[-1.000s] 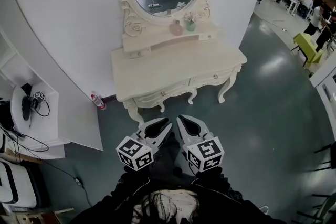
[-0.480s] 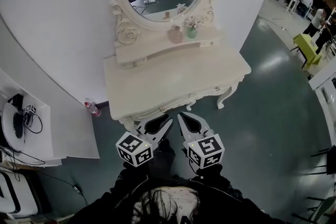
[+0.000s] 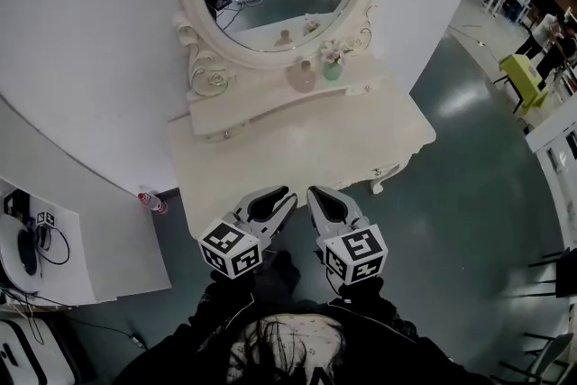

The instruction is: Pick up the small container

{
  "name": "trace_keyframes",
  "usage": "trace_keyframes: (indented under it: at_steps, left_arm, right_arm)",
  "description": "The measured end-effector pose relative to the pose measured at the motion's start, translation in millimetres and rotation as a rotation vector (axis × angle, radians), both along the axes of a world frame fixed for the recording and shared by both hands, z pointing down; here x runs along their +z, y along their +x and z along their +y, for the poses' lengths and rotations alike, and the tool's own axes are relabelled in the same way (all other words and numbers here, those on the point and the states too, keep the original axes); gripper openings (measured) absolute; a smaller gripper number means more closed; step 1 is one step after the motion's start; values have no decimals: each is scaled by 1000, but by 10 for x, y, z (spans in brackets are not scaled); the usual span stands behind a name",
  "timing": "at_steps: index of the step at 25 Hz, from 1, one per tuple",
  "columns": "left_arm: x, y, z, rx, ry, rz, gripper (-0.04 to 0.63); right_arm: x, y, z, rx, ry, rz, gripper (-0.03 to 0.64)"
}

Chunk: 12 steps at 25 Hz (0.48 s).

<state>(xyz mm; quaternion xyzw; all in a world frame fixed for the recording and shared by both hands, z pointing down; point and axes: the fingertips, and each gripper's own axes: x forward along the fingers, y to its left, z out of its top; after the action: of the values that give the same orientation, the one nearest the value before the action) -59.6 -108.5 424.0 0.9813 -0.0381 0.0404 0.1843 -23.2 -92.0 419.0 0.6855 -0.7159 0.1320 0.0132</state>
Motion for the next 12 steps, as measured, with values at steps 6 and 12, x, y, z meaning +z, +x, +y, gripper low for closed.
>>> trace_keyframes:
  at_steps: [6, 12]
  left_arm:
    - [3, 215, -341, 46, -3, 6, 81]
    - [54, 350, -532, 70, -7, 1, 81]
  right_arm:
    - [8, 185, -314, 37, -9, 6, -2]
    - [48, 313, -506, 54, -18, 11, -2]
